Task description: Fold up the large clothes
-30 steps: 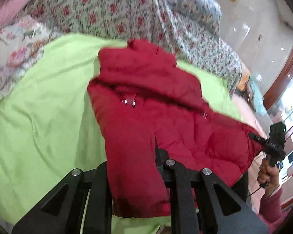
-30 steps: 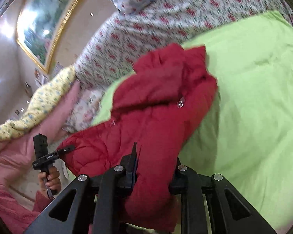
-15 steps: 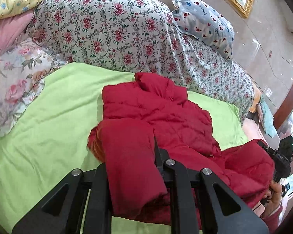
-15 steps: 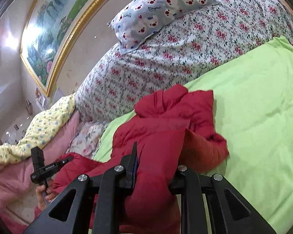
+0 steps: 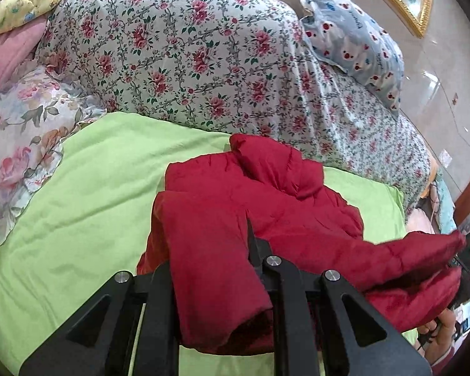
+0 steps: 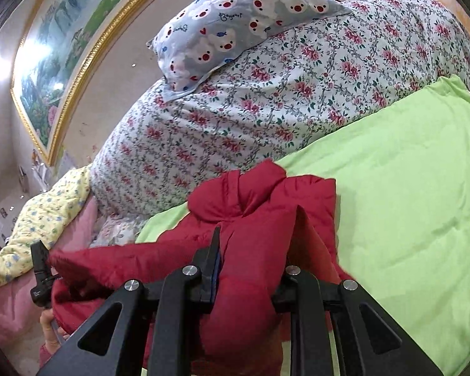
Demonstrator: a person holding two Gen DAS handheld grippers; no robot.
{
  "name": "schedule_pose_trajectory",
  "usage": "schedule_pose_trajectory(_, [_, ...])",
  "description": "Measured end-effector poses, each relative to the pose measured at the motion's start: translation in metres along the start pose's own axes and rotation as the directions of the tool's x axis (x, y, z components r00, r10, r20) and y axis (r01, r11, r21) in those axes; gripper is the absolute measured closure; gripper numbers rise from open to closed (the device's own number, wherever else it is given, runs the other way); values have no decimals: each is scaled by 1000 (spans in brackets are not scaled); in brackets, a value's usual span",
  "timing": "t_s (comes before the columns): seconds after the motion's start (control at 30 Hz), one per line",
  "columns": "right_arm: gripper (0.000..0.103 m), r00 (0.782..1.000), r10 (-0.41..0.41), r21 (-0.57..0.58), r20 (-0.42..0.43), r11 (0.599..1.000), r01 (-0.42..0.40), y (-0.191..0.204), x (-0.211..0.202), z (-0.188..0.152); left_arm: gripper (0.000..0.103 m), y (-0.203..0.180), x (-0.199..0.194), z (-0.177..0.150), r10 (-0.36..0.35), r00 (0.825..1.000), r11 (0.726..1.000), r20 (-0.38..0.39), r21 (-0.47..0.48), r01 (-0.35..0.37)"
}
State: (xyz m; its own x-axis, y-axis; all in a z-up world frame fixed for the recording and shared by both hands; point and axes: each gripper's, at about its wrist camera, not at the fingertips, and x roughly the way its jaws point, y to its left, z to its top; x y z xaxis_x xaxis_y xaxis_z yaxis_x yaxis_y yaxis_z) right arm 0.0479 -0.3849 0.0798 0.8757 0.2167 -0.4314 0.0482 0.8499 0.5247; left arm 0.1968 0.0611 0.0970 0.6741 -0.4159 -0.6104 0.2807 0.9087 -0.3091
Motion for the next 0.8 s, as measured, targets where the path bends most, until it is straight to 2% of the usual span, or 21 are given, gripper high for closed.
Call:
schedule_pose_trajectory(0.33, [83,996,-94,-3,1,996,94,-12,58,23,89,0,51,22,84,996,996,-5,15,-84])
schedule_pose_trajectory(0.57, [83,986,-164,-21,-17,986,163,-25,93,29,89,9,95,29,155,987,988,-35,9,-155])
schedule_pose_trajectory(0.8, [82,980,-195,-37,-30,980,194,-39,120,31,89,11,124,37,180,982,984,-59,5,-180])
